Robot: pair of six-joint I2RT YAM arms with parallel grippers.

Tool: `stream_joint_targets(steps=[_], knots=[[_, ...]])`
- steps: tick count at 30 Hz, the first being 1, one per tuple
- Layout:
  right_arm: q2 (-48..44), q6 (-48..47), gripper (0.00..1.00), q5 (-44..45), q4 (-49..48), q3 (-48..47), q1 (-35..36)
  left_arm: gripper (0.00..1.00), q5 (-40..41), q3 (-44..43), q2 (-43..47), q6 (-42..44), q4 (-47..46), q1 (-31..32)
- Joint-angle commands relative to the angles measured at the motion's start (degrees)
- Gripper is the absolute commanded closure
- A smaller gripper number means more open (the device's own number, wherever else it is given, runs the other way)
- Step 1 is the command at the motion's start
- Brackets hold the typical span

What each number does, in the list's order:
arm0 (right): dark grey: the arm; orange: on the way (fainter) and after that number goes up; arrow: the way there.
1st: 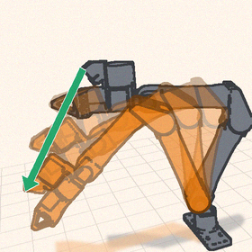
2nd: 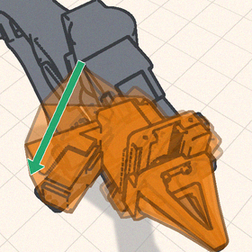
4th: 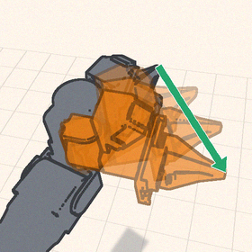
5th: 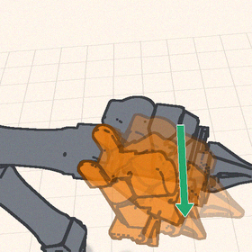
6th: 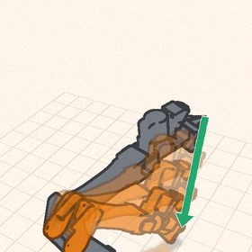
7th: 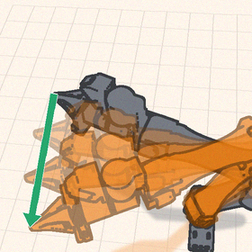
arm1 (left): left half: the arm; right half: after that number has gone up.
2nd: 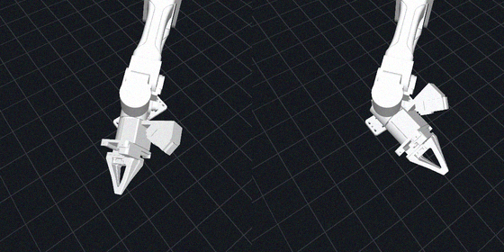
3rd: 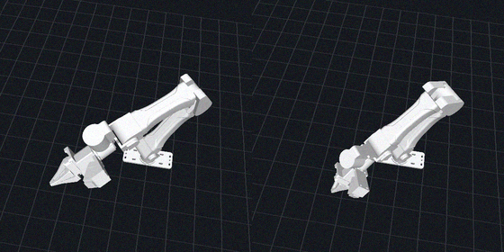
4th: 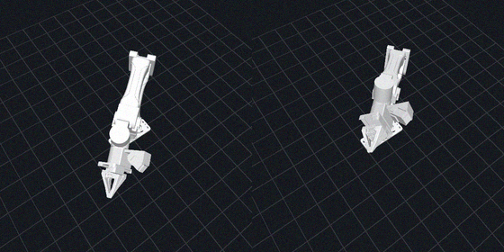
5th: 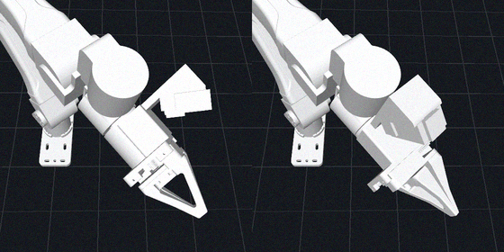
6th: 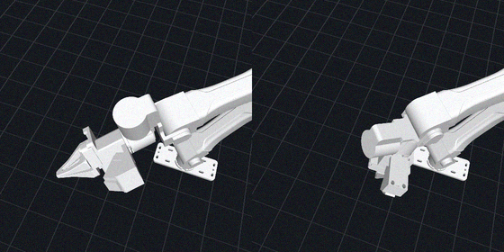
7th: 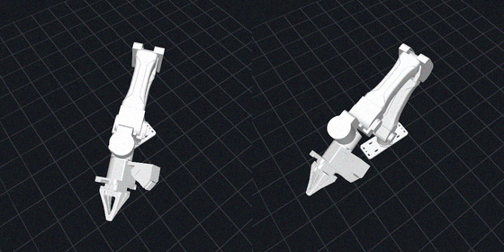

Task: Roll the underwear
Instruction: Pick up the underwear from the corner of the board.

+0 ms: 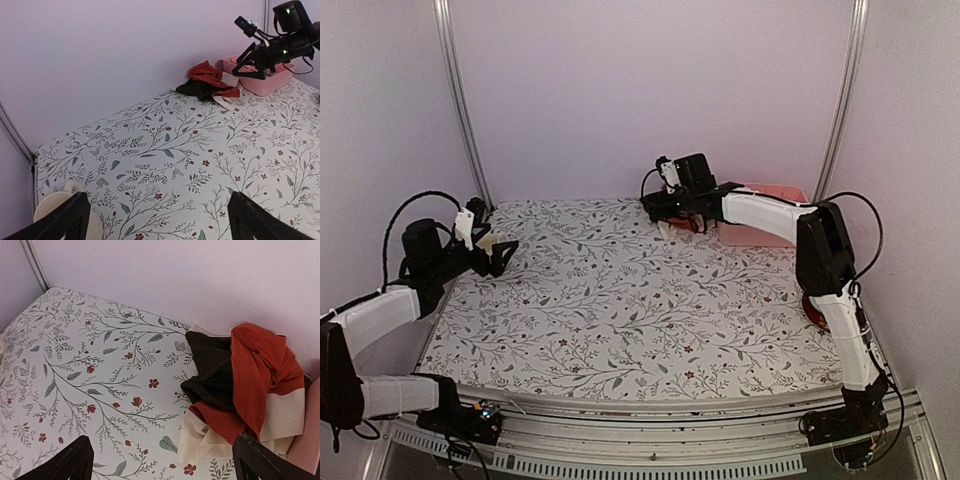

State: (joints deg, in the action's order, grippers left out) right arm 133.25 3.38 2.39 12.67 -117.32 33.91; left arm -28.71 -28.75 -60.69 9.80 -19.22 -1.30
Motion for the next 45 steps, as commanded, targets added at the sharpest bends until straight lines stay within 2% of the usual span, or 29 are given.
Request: stream_joint_targets(steps=[1,4,10,18,23,26,30,31,34,35,38,45], knots=[[11.91,-8.40,0.01,10.07,2.93,-9.21,0.26,0.01,-2.36,1.70,0.00,0.22,-3.78,0.45],[16.67,-11.50,0.00,12.71,2.58,-13.03,0.10,0.02,-3.11,2.28,0.01,0.51,-4.57,0.46],[20.17,-17.02,0.00,16.60,0.13,-13.29,-1.06,0.02,-4.09,2.62,0.19,0.76,-4.90,0.51],[19.89,-23.01,0.01,20.61,-3.25,-9.41,-1.69,0.02,-3.60,3.17,0.05,1.49,-4.96,0.50],[16.89,-24.50,0.06,20.85,-7.70,-4.47,-1.77,0.02,-3.50,2.96,-0.78,1.50,-5.09,0.46],[17.28,-24.88,0.15,19.39,-7.42,-5.22,-2.11,0.01,-3.49,2.86,-1.05,1.59,-4.95,0.48],[18.96,-26.05,0.39,17.60,-5.94,-8.10,-2.26,0.01,-3.63,2.91,-0.84,1.62,-4.95,0.47],[19.05,-26.27,0.49,17.06,-5.76,-8.42,-2.27,0.02,-3.71,2.91,-0.84,1.61,-4.95,0.50],[17.95,-26.33,0.91,16.64,-6.08,-8.43,-2.15,0.01,-4.01,2.90,-1.05,1.59,-4.95,0.49],[17.32,-26.32,0.97,16.91,-6.41,-8.35,-2.06,0.01,-4.15,2.88,-1.16,1.56,-4.96,0.50],[14.86,-26.75,0.99,19.20,-8.78,-8.00,-1.23,0.02,-4.45,2.76,-1.50,1.66,-4.79,0.51],[8.02,-29.88,0.99,28.91,-21.11,-8.18,1.80,0.01,-4.53,2.82,-0.94,1.66,-4.62,0.51]])
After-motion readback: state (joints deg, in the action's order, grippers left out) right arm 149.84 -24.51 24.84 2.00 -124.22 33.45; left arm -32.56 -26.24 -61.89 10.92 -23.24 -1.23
